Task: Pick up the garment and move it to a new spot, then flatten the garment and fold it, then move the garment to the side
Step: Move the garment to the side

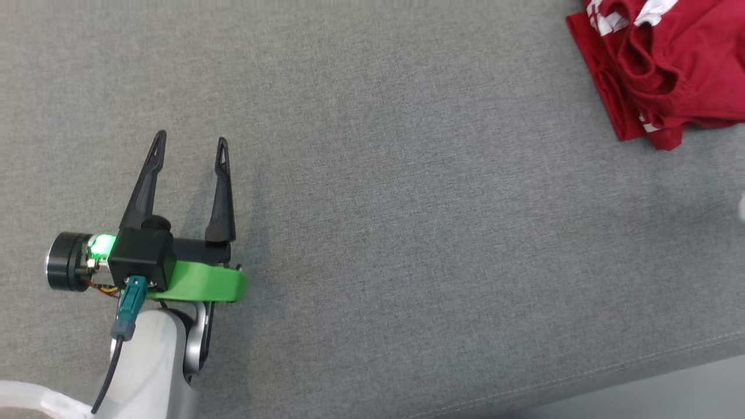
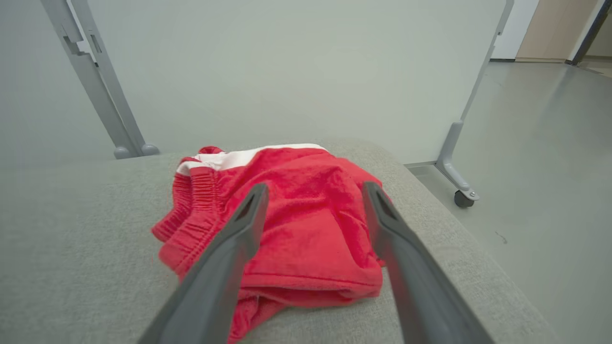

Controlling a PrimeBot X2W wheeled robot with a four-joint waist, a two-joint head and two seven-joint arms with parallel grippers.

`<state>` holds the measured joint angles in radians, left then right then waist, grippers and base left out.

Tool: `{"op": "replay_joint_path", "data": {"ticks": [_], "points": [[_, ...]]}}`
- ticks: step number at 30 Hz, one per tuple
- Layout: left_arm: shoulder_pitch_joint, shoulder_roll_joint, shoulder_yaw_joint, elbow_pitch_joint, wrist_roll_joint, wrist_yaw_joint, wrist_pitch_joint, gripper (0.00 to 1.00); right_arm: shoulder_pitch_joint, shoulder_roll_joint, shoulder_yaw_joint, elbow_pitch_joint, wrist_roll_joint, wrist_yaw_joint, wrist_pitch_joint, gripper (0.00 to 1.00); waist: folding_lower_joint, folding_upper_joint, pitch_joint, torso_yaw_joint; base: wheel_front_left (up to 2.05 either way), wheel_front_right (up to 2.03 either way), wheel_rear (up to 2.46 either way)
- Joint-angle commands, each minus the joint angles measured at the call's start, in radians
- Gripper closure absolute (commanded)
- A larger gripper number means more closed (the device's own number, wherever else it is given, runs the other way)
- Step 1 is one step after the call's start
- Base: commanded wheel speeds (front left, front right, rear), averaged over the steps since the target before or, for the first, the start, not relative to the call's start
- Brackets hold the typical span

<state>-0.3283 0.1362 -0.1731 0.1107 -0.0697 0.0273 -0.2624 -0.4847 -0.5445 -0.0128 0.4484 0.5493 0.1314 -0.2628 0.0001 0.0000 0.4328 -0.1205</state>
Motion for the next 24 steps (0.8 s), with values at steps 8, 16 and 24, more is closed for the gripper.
{"op": "replay_joint_path", "data": {"ticks": [8, 16, 24], "points": [[0.108, 0.01, 0.018, 0.017, -0.033, 0.023, 0.012, 0.0, 0.308, 0.216, -0.086, -0.278, -0.145, -0.002, -0.002, 0.0, -0.0001, 0.0, -0.179, -0.021, 0.0, 0.0, 0.0], [0.204, -0.001, 0.019, 0.015, -0.065, 0.04, 0.028, 0.0, 0.463, 0.311, -0.026, -0.409, -0.21, -0.002, 0.017, 0.0, -0.0001, 0.0, -0.28, 0.016, 0.0, 0.0, 0.0], [0.3, 0.003, 0.022, 0.037, -0.086, 0.053, 0.031, 0.0, 0.549, 0.348, 0.008, -0.494, -0.247, -0.002, 0.089, 0.0, -0.0001, 0.0, -0.373, 0.083, 0.0, 0.0, 0.0]]}}
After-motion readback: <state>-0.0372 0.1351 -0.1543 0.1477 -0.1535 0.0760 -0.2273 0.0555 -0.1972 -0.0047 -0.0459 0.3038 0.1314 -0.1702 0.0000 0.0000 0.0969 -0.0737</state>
